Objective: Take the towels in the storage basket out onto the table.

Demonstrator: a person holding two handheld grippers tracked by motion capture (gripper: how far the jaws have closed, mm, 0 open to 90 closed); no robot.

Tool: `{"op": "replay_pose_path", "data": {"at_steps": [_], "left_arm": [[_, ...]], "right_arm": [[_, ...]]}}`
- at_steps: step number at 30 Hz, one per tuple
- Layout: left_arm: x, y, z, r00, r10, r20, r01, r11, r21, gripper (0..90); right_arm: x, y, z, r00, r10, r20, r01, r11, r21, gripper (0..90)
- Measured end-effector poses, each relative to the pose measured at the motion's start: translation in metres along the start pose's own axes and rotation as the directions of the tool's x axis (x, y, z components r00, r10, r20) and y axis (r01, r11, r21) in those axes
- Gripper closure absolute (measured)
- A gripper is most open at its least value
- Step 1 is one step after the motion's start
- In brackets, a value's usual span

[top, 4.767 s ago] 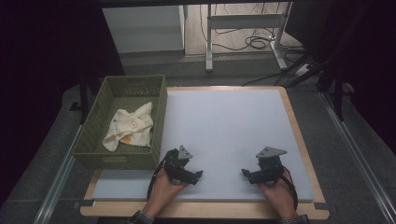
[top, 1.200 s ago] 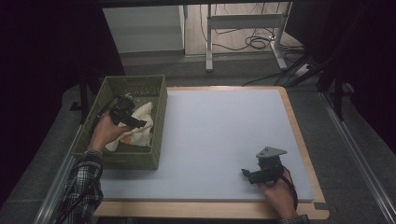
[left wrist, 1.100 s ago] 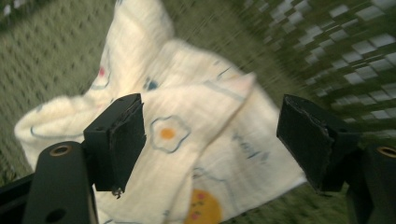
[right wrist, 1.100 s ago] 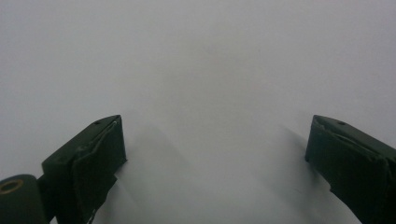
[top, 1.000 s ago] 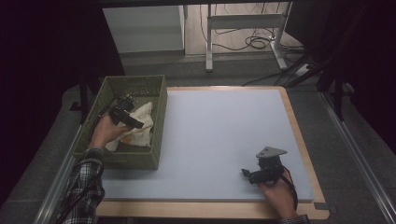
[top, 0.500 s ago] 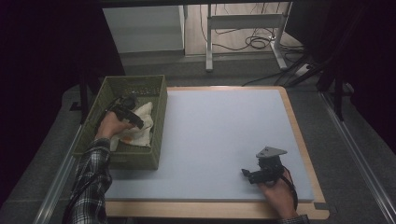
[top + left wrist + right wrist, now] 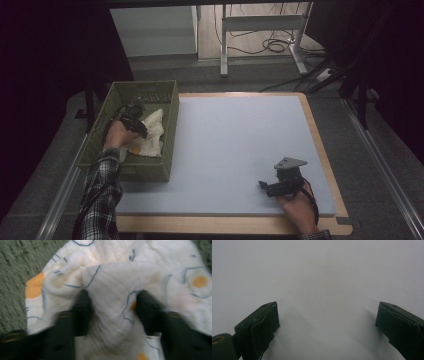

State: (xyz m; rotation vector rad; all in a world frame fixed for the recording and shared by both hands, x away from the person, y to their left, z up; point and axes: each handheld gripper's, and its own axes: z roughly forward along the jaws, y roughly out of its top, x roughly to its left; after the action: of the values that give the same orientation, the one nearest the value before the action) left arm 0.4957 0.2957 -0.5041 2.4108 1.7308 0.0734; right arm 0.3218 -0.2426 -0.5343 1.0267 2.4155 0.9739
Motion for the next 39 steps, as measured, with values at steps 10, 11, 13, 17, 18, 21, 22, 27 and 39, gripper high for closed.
{"op": "replay_pose_path", "data": {"at_steps": [10,11,13,17,18,21,22,27,39], "left_arm": [[0.006,-0.005,-0.013,0.9965,-0.008,0.083,0.012,0.9988,-0.047,79.7],[0.007,-0.006,-0.015,0.9964,-0.006,0.085,0.011,0.9983,-0.058,79.7],[0.009,-0.010,-0.024,0.9959,-0.006,0.090,0.013,0.9966,-0.081,79.6],[0.012,-0.019,-0.046,0.9955,-0.002,0.095,0.014,0.9919,-0.126,79.3],[0.012,-0.021,-0.051,0.9958,0.003,0.091,0.010,0.9906,-0.136,79.2],[0.013,-0.027,-0.065,0.9954,0.014,0.095,0.002,0.9860,-0.167,79.0],[0.013,-0.029,-0.070,0.9955,0.019,0.093,-0.002,0.9846,-0.175,79.0],[0.010,-0.035,-0.092,0.9961,0.043,0.077,-0.027,0.9780,-0.207,78.8],[-0.008,-0.033,-0.136,0.9943,0.081,0.069,-0.063,0.9712,-0.230,78.5]], "right_arm": [[0.000,0.000,0.000,1.0000,0.000,0.000,0.000,1.000,0.000,5.0],[0.000,0.000,0.000,1.0000,0.000,0.000,0.000,1.000,0.000,5.0],[0.000,0.000,0.000,1.0000,0.000,0.000,0.000,1.000,0.000,5.0],[0.000,0.000,0.000,1.0000,0.000,0.000,0.000,1.000,0.000,5.0],[0.000,0.000,0.000,1.0000,0.000,0.000,0.000,1.000,0.000,5.0],[0.000,0.000,0.000,1.0000,-0.001,0.000,0.001,1.000,0.000,5.0],[0.000,0.000,0.000,1.0000,-0.001,0.000,0.001,1.000,0.000,5.0],[0.000,0.000,0.000,1.0000,-0.001,0.000,0.001,1.000,0.000,5.0],[0.000,0.000,0.000,1.0000,-0.001,0.000,0.001,1.000,0.000,5.0]]}}
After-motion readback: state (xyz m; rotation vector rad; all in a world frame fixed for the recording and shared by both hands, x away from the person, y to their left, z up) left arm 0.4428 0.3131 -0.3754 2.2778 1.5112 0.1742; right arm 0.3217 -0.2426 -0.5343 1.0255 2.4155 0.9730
